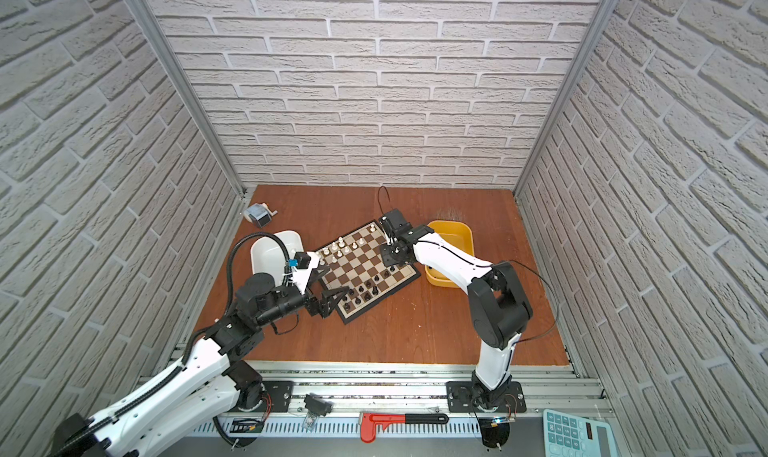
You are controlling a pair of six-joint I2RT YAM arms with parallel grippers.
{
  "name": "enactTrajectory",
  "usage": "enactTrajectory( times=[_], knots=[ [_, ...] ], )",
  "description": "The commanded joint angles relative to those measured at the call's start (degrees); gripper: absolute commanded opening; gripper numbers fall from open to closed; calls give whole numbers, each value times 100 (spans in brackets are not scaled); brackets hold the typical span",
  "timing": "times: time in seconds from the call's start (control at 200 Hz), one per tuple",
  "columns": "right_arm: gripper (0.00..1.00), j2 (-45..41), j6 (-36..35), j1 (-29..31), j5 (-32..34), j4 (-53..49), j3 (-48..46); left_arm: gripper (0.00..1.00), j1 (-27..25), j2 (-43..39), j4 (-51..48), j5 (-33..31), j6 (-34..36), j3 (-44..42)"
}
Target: Set up the chess pieces on the board
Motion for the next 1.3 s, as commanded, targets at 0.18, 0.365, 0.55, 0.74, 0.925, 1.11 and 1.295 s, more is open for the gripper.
enactTrajectory(
  times=[0.18,0.365,0.55,0.74,0.925,1.11,1.295],
  knots=[
    [6,150,-448,108,344,-819,245,98,-9,288,608,266,12,145],
    [6,299,-501,110,328,-838,171,99,-9,257,658,229,32,114],
    [6,429,-494,110,430,-879,193,98,-9,265,654,268,38,114],
    [6,518,-512,110,516,-817,144,99,-8,274,660,258,28,120],
    [6,596,-519,108,486,-765,130,98,-14,309,650,264,21,134],
    [6,703,-517,108,454,-781,148,99,-8,304,654,263,21,132],
    [6,783,-509,108,371,-768,113,98,-11,311,679,290,10,131]
  ],
)
